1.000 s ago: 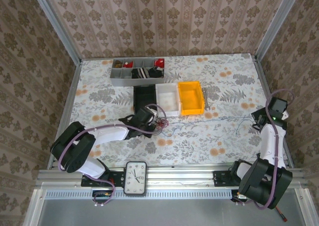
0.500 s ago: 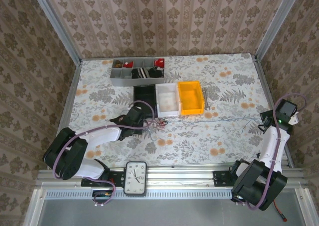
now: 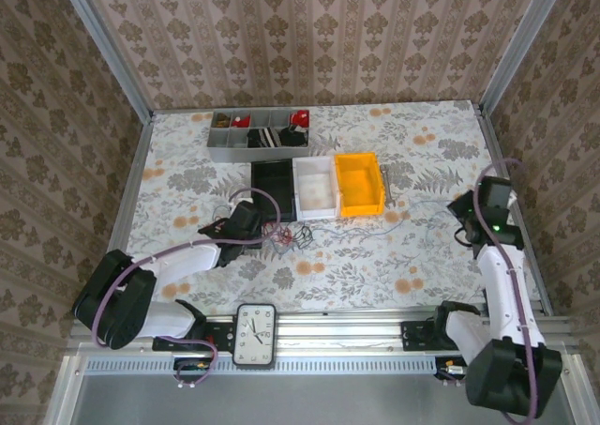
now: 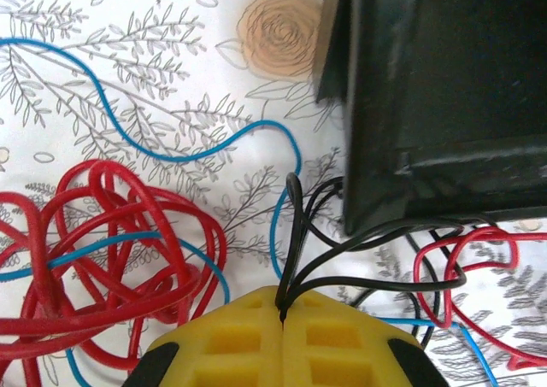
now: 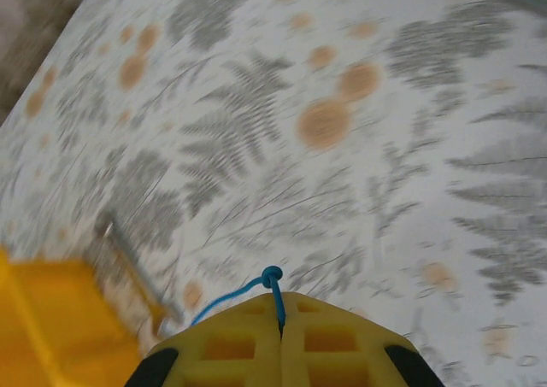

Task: Untangle the cables

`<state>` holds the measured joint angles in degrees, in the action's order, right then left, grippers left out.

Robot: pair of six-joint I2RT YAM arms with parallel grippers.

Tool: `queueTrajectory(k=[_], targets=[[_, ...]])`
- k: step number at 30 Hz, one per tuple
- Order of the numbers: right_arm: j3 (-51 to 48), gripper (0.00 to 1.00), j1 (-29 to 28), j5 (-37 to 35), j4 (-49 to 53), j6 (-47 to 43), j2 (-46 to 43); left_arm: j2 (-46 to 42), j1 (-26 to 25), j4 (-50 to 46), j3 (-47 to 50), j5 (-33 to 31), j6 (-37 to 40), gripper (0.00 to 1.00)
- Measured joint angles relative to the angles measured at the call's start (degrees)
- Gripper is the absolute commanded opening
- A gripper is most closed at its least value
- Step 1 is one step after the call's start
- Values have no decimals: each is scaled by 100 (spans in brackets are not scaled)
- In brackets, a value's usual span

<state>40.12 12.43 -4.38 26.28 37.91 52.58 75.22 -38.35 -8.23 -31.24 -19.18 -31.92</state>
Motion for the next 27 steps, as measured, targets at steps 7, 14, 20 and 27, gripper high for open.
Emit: queueTrajectory(k=[7,14,20,27], targets=[[229,1,-455,-476,-7,-173,142,-31,24,-765,-166,-817,-955,0],[756,1,1209,-466,11,44,748,227,544,-1895,-369,-1314,-2100,0],[859,1,2299,-334,103,90,852,387,848,-2350,-393,-1346,-2649,0],[863,2,2465,-107,96,109,852,422,964,-2435,-584,-1340,-2861,0]])
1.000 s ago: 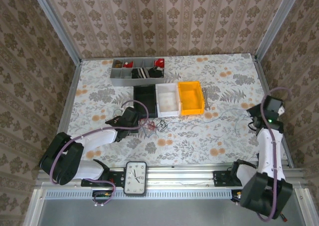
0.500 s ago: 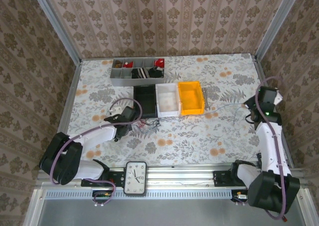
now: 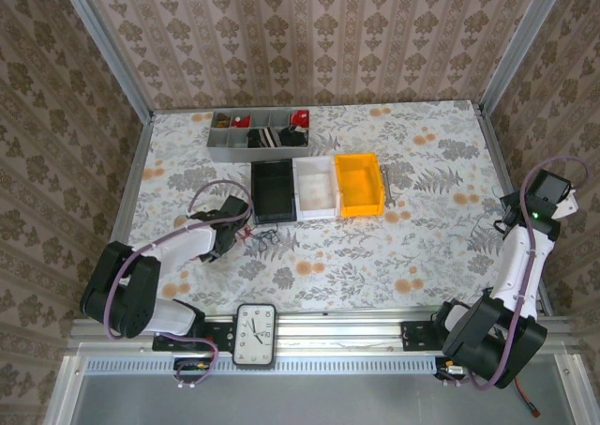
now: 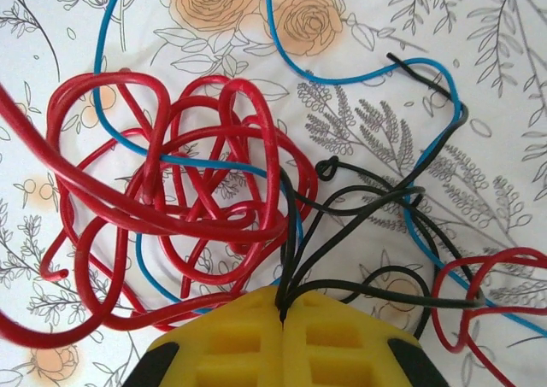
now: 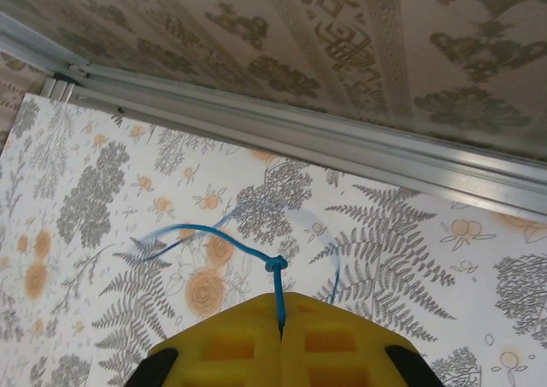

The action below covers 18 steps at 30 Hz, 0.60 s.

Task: Untangle the cables

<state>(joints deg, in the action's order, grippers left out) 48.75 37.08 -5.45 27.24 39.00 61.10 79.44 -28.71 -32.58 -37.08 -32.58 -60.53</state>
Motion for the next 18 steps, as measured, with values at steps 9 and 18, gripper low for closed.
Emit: queueTrajectory(k=[9,18], targets=[[-59,3,-2330,79,-404,-426,-92,433,-251,1143,-20,782,240,0],[-273,4,-4054,393,-1453,-549,-535,616,-664,2286,-20,1086,511,0]])
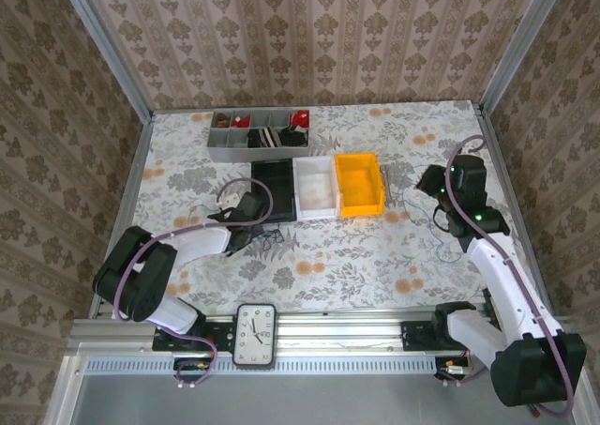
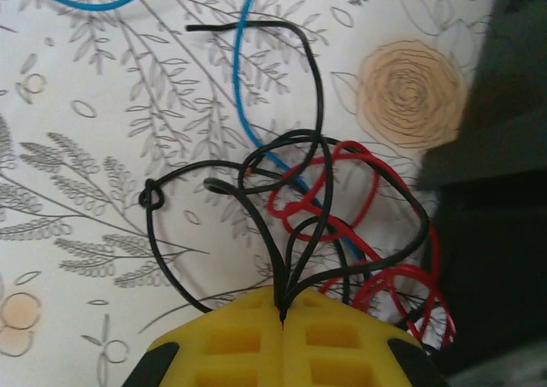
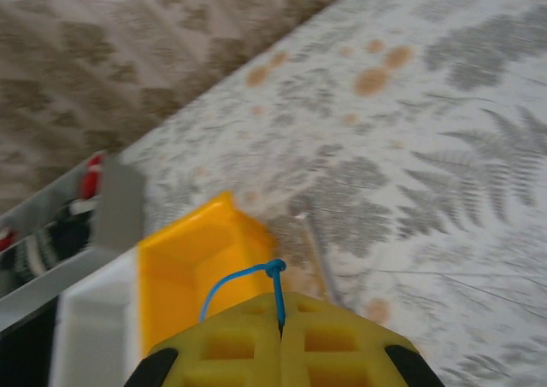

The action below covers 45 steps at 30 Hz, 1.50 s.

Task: Untangle the cables

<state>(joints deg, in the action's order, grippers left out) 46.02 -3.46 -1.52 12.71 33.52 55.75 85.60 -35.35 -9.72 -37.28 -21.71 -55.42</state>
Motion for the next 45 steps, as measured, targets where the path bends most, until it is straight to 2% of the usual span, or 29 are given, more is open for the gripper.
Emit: queueTrajectory(k=[9,14,20,21,24,25,27,32,40,45], targets=[[166,4,-970,-20,-981,-39,4,116,-2,33,-13,9,2,0],[737,5,-1034,-264,-1178,-39,643,131,-2,31,-26,11,2,0],[1165,5,-1049,-415,-1353,-61,1908,136,-4,31,-33,9,0,0],[1226,8,-1064,-411,-1379,-61,2177,136,-4,33,-33,9,2,0],[1379,36,-1154,-415,-1377,-48,2822,136,-11,31,-33,9,2,0],[1403,43,-1202,-431,-1362,-42,2988,136,-22,31,-33,7,2,0],[1401,48,-1309,-527,-1261,-26,3128,136,-24,28,-33,7,2,0],[1123,52,-1543,-916,-1248,125,2865,136,-24,9,-35,4,0,0],[-227,51,-1696,-1259,-1117,645,1971,136,-24,-11,-44,7,-2,0],[-975,52,-1945,-1329,-1043,896,1915,157,-24,-15,-66,7,-2,0]])
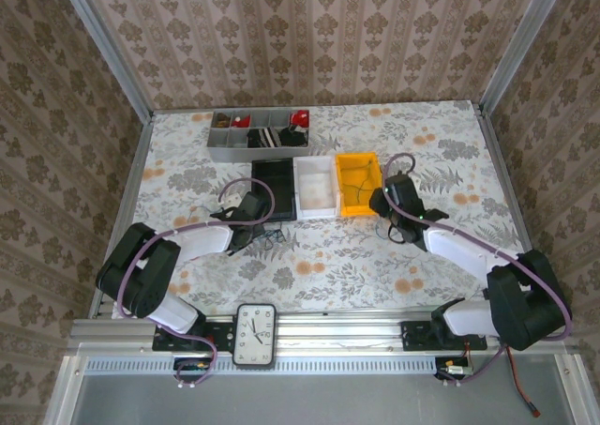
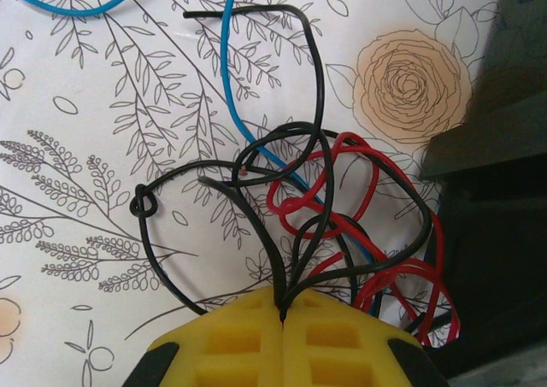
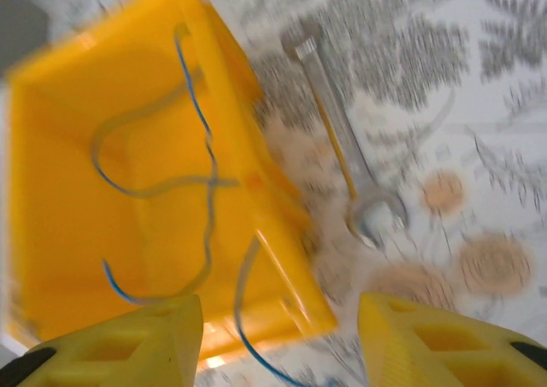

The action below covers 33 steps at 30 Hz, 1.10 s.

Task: Untangle the cables

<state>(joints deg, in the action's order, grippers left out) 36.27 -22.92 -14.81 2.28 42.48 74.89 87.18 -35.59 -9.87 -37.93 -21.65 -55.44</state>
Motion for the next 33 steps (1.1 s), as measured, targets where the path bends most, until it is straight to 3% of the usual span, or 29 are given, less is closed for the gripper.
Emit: queueTrajectory(k=[8,16,20,25,28,33], targets=[[-225,52,-114,-4,57,-26,216,11,-2,-15,-7,0,2,0],[-107,48,-136,0,4,-221,975,11,0,-17,-9,0,0,0],[46,34,-136,4,-90,-330,1276,28,0,-17,-11,0,0,0],[133,9,-146,-44,-131,-396,1449,81,0,-28,-70,0,0,0],[133,3,-186,-33,-184,-437,1436,98,0,-35,-87,2,0,0],[109,1,-227,-35,-11,-457,960,101,0,-37,-90,2,-2,0]])
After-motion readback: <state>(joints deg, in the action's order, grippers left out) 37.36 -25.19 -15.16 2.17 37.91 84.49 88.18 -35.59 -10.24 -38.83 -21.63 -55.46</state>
